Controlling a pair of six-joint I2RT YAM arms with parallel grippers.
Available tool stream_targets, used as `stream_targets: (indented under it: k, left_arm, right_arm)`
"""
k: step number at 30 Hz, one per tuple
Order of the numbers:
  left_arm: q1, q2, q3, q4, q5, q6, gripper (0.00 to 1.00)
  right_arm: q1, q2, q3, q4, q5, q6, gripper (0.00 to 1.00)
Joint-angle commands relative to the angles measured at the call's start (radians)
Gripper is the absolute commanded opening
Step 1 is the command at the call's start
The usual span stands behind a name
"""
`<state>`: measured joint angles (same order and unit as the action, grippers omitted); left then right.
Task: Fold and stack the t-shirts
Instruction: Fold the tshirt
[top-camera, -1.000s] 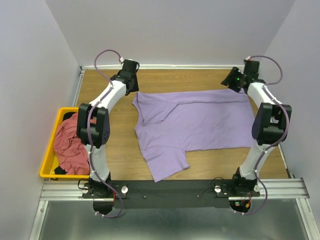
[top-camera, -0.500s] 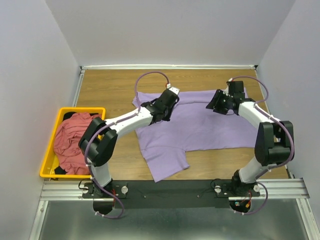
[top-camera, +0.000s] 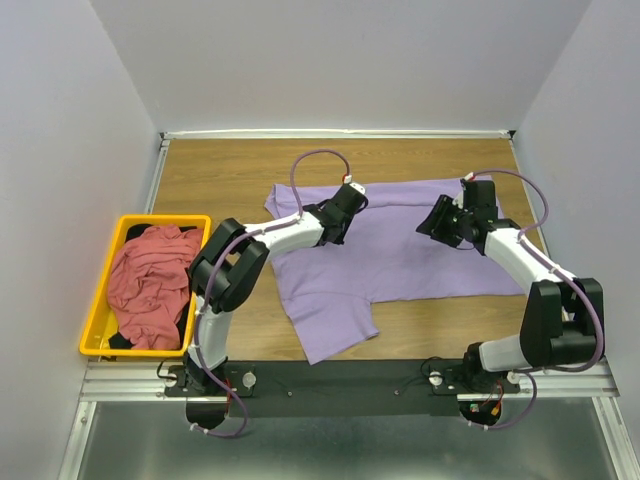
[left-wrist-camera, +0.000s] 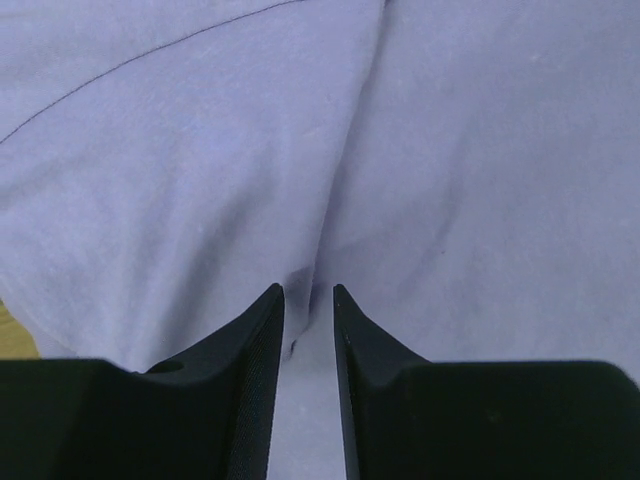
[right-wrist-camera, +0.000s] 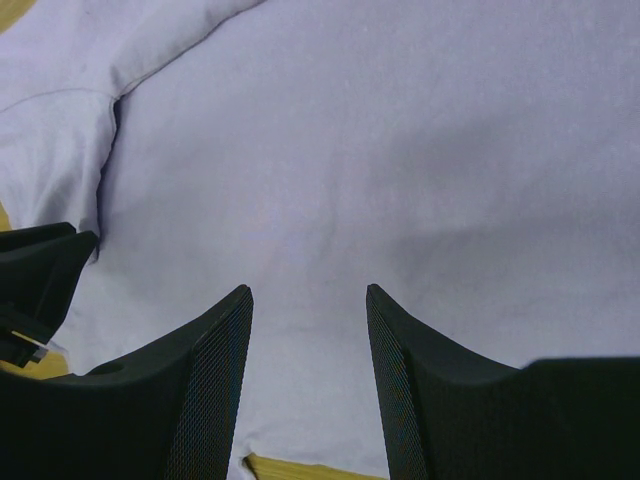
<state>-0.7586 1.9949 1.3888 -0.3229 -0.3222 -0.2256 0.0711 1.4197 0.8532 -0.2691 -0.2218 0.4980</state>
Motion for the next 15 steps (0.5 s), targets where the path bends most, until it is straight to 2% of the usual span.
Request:
stream_targets:
  k: [1, 6, 15]
  left_arm:
    - [-0.001, 0.022, 0.026, 0.007, -0.086, 0.017, 0.33]
    - [0.001, 0.031, 0.03, 0.002, -0.106, 0.023, 0.27]
    - [0.001, 0.021, 0.029, 0.001, -0.037, 0.022, 0.32]
  right_arm:
    - [0.006, -0.03, -0.025, -0.001, 0.029, 0.017, 0.57]
    - [0.006, -0.03, -0.026, -0.001, 0.033, 0.014, 0.57]
    - [0.006, -0.011, -0.02, -0.001, 0.03, 0.011, 0.57]
